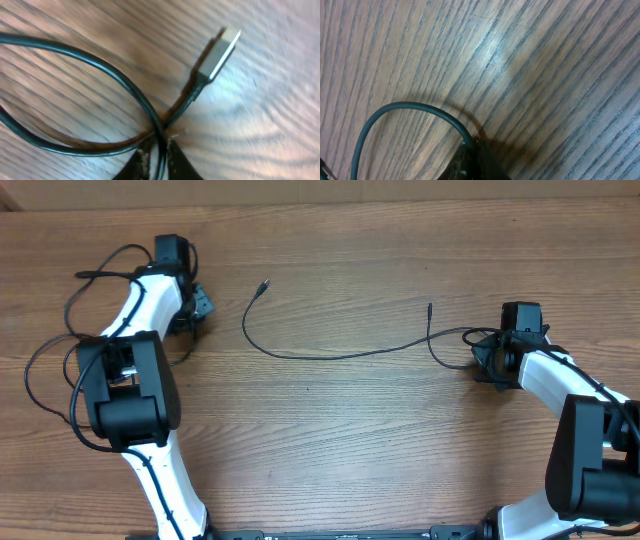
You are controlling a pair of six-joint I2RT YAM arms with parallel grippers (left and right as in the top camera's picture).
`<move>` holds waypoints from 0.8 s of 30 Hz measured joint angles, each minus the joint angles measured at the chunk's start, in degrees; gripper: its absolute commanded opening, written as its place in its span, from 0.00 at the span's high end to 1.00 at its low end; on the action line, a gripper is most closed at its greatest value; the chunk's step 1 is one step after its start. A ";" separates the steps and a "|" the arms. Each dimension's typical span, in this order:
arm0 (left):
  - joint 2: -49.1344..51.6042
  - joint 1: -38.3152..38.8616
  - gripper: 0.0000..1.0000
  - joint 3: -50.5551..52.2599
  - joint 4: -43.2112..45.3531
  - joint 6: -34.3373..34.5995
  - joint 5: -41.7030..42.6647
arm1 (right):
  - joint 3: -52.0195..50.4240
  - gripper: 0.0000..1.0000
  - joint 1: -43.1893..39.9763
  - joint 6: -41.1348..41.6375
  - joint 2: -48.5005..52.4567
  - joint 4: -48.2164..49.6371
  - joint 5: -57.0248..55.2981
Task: Untangle cables
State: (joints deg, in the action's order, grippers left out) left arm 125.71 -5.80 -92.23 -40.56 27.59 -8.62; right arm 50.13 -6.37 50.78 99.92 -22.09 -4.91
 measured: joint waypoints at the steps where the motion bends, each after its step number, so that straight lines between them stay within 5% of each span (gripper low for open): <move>1: 0.00 -0.35 0.61 -0.02 0.35 0.66 0.24 | 0.00 0.95 0.00 0.00 0.00 -0.02 0.00; 4: 0.02 -1.11 0.60 -0.42 0.31 0.76 0.92 | 0.00 0.95 0.00 0.00 0.00 0.00 0.00; 9: 0.98 -1.05 0.12 -6.99 -1.64 -1.25 4.31 | 0.00 0.95 0.00 0.02 0.00 -0.02 0.02; 12: 0.98 -1.05 0.07 -13.27 -4.52 -1.92 6.69 | 0.00 0.91 0.00 -0.02 0.00 0.00 0.02; 18: 0.94 -1.05 0.06 -25.77 -14.49 -2.12 14.80 | 0.76 0.37 0.59 -0.39 -0.17 0.63 1.99; 24: 0.94 -0.04 0.06 -25.92 -24.98 -2.34 20.76 | 0.92 0.11 0.87 -3.87 -0.68 1.62 5.62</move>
State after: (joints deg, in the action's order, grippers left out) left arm 126.65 -5.85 -118.15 -65.54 25.26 12.14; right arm 51.05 -5.50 46.92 99.24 -20.47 0.71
